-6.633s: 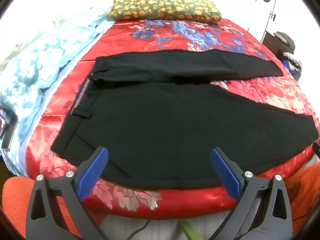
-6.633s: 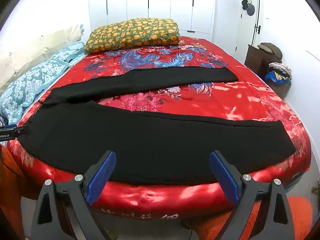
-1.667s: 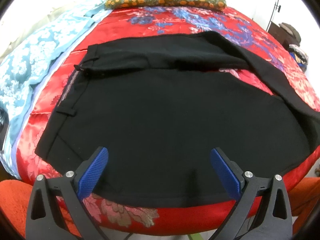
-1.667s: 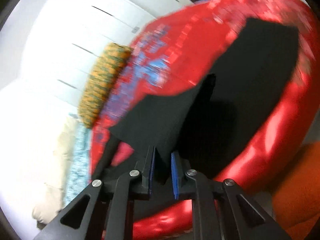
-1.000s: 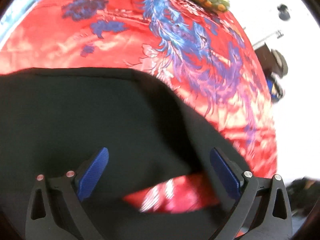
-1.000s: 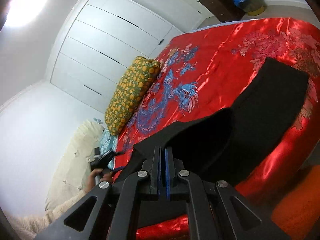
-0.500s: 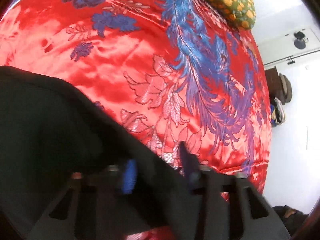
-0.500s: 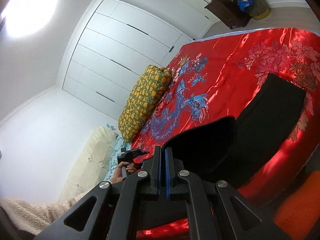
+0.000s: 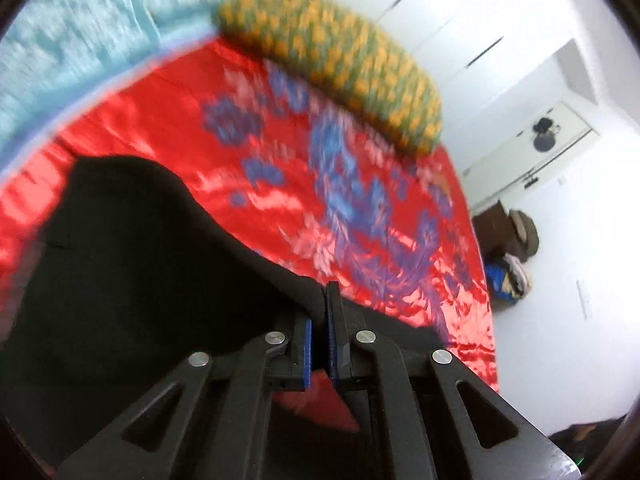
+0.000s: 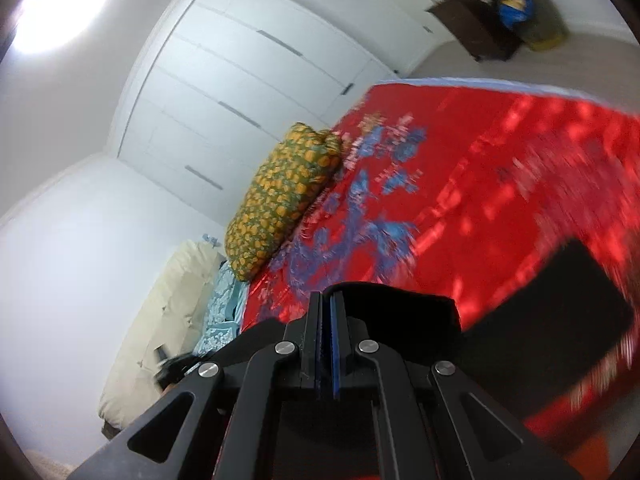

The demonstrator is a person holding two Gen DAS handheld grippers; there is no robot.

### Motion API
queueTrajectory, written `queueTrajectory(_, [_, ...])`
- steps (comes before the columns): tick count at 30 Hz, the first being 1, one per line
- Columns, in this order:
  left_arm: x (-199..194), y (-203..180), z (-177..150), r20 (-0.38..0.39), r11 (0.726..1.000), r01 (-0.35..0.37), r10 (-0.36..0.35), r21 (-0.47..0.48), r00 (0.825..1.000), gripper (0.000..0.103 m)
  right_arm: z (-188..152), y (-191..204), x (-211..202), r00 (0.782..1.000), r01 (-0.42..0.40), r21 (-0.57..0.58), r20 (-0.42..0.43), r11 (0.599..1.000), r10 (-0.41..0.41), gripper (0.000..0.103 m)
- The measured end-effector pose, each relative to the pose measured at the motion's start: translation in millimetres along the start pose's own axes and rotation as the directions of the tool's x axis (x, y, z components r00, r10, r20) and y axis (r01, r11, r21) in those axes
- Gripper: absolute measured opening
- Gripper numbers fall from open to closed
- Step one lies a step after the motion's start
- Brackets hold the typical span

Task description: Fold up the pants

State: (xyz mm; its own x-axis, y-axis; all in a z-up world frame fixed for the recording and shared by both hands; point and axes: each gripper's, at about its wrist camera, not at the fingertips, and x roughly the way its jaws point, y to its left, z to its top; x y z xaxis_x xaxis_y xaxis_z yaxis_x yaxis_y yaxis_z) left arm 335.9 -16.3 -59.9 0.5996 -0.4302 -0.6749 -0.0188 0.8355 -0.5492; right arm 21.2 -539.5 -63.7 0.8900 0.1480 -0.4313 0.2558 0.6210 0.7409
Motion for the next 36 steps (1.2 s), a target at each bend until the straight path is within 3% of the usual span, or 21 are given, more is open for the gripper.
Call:
queueTrajectory(3, [-45.5, 13.5, -54.6, 0.031, 0.993, -0.081, 0.079, 0.089, 0.996, 0.005, 8.2, 14.3, 2.0, 0.998, 0.043, -0.117, -0.033, 0.992, -0.047, 0.004])
queueTrajectory(5, [-48.9, 25.7, -100.9, -0.025, 0.980, -0.140, 0.144, 0.139, 0.989, 0.005, 0.3, 7.8, 8.4, 0.984, 0.128, -0.199, -0.092, 0.971, -0.149, 0.004])
queueTrajectory(6, [-39.8, 35.0, -132.8, -0.089, 0.973, -0.169, 0.184, 0.156, 0.979, 0.005, -5.9, -0.3, 13.7, 0.971, 0.172, -0.230, -0.127, 0.958, -0.204, 0.004])
queueTrajectory(9, [-11.7, 46.0, -182.2, -0.209, 0.962, -0.199, 0.237, 0.187, 0.949, 0.004, -29.8, -43.8, 35.1, 0.889, 0.307, -0.280, -0.256, 0.910, -0.379, 0.004])
queueTrajectory(11, [-1.5, 43.6, -194.6, -0.247, 0.959, -0.202, 0.249, 0.201, 0.937, 0.004, -45.9, -76.0, 46.2, 0.816, 0.384, -0.294, -0.336, 0.876, -0.470, 0.004])
queueTrajectory(12, [2.1, 36.9, -197.8, -0.248, 0.951, -0.203, 0.260, 0.231, 0.933, 0.004, -49.7, -85.0, 48.5, 0.792, 0.407, -0.301, -0.353, 0.862, -0.498, 0.004])
queueTrajectory(14, [1.1, 26.2, -198.4, -0.240, 0.944, -0.198, 0.263, 0.266, 0.934, 0.004, -56.1, -98.1, 46.5, 0.766, 0.434, -0.316, -0.363, 0.844, -0.530, 0.004])
queueTrajectory(21, [0.5, -6.9, -198.6, -0.240, 0.950, -0.137, 0.208, 0.281, 0.948, 0.004, -34.3, -93.8, 23.2, 0.759, 0.479, -0.378, -0.274, 0.792, -0.590, 0.004])
queueTrajectory(24, [5.2, -20.5, -211.4, -0.255, 0.937, -0.116, 0.206, 0.330, 0.945, 0.005, -18.1, -88.3, 10.6, 0.752, 0.504, -0.415, -0.221, 0.758, -0.621, 0.004])
queueTrajectory(26, [11.2, -19.9, -223.0, -0.286, 0.932, -0.114, 0.220, 0.344, 0.933, 0.005, -11.3, -97.6, 10.1, 0.720, 0.537, -0.437, -0.207, 0.721, -0.662, 0.004])
queueTrajectory(30, [20.9, -15.5, -240.9, -0.340, 0.923, -0.115, 0.248, 0.367, 0.907, 0.005, -11.9, -134.3, 10.4, 0.658, 0.592, -0.417, -0.245, 0.690, -0.712, 0.004])
queueTrajectory(36, [15.1, -26.6, -238.7, -0.320, 0.914, -0.094, 0.233, 0.395, 0.918, 0.006, -4.0, -129.9, 2.5, 0.671, 0.612, -0.419, -0.174, 0.670, -0.721, 0.004])
